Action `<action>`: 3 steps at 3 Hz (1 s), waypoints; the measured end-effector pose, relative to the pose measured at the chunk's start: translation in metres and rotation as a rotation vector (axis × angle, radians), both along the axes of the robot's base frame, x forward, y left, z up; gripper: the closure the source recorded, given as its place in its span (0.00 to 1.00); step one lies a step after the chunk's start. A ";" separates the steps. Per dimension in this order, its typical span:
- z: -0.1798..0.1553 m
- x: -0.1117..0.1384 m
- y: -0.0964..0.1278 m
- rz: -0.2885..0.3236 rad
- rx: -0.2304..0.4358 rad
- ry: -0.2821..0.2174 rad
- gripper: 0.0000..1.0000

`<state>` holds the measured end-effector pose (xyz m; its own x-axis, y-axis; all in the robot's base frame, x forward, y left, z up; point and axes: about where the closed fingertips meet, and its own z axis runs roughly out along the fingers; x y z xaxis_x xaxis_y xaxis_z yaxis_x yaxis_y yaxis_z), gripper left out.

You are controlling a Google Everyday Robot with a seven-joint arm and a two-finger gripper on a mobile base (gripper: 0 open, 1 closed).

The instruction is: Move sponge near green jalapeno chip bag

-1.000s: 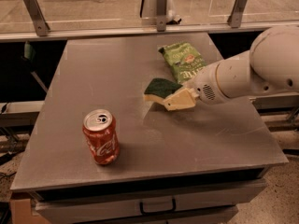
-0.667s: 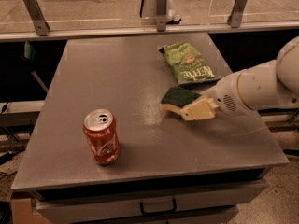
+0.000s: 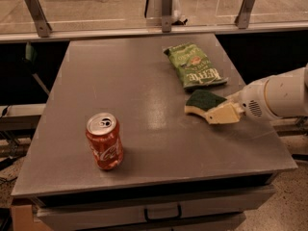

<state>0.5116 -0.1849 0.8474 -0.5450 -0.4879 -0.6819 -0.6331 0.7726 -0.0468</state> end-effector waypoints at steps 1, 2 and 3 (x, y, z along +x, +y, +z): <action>-0.007 0.029 -0.006 -0.015 0.005 -0.013 0.35; -0.014 0.055 -0.005 -0.014 0.008 -0.018 0.12; -0.014 0.056 -0.003 -0.010 0.008 -0.019 0.00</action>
Offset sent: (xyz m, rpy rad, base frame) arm 0.0881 -0.0074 -0.0229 0.0128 -0.0227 -0.0179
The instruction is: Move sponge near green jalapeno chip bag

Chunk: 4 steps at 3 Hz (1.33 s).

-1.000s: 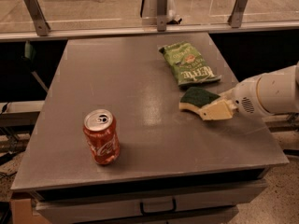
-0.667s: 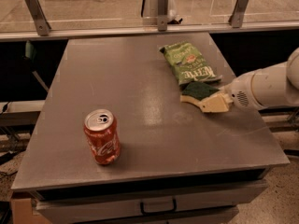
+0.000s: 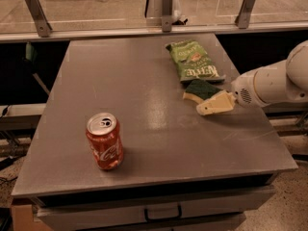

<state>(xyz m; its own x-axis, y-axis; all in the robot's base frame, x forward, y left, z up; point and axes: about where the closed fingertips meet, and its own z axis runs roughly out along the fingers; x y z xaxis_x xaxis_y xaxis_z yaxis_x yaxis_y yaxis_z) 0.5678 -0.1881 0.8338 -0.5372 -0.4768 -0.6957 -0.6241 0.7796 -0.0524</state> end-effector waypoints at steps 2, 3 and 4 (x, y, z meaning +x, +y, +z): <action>0.005 0.001 -0.008 0.024 0.012 -0.011 0.00; 0.038 0.002 -0.039 0.059 0.017 -0.067 0.00; 0.101 -0.006 -0.059 0.138 0.014 -0.162 0.00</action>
Offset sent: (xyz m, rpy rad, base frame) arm 0.0039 -0.0333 0.0158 0.0421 -0.0357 0.0771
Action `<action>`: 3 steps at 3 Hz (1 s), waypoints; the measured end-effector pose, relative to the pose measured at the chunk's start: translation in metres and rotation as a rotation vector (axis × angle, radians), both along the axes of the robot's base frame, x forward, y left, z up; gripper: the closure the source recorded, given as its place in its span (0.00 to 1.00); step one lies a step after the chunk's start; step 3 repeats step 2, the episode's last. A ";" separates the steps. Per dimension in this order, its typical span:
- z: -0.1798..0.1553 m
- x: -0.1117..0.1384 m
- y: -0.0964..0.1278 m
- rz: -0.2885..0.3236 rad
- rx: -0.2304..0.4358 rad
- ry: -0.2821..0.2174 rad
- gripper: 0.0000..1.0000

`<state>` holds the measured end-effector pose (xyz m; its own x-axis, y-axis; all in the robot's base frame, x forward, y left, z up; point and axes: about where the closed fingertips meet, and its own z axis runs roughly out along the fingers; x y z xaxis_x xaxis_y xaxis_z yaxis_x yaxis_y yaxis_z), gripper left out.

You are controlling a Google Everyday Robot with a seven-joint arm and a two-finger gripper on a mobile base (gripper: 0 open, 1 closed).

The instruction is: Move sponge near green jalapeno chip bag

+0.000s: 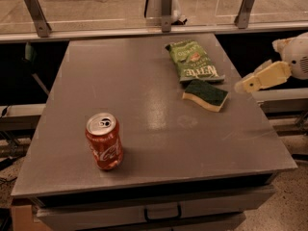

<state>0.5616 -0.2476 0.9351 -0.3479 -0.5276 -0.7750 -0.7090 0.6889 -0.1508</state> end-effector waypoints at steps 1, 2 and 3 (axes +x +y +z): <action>0.047 -0.012 -0.012 0.071 0.058 -0.073 0.00; 0.059 -0.012 -0.009 0.083 0.069 -0.091 0.00; 0.059 -0.012 -0.009 0.083 0.069 -0.091 0.00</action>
Offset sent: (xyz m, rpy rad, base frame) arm -0.0102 -0.0113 0.0419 0.0494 -0.0657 0.0637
